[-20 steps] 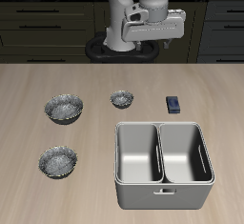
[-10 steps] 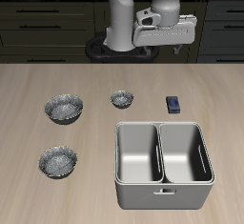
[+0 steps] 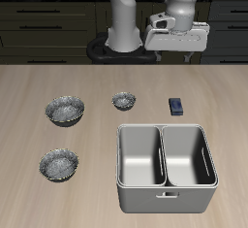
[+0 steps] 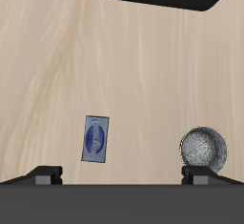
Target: Place the cream cheese in the largest bowl
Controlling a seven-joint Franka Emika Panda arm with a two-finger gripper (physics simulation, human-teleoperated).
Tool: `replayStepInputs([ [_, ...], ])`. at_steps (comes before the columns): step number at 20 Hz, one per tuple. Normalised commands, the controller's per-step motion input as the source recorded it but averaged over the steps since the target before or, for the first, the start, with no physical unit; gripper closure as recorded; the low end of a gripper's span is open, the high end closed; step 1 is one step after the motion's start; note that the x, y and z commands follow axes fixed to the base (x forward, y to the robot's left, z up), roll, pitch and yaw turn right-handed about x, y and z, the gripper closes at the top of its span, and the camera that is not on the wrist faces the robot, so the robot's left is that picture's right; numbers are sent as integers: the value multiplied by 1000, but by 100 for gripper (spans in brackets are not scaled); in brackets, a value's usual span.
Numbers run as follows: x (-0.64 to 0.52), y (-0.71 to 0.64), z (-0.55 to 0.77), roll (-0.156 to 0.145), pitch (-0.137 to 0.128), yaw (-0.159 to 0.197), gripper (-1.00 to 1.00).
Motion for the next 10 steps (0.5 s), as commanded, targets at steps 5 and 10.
replayStepInputs([
  [5,96,166,-159,-62,-44,-5,-100],
  [10,54,171,-213,-49,-19,-15,-100],
])
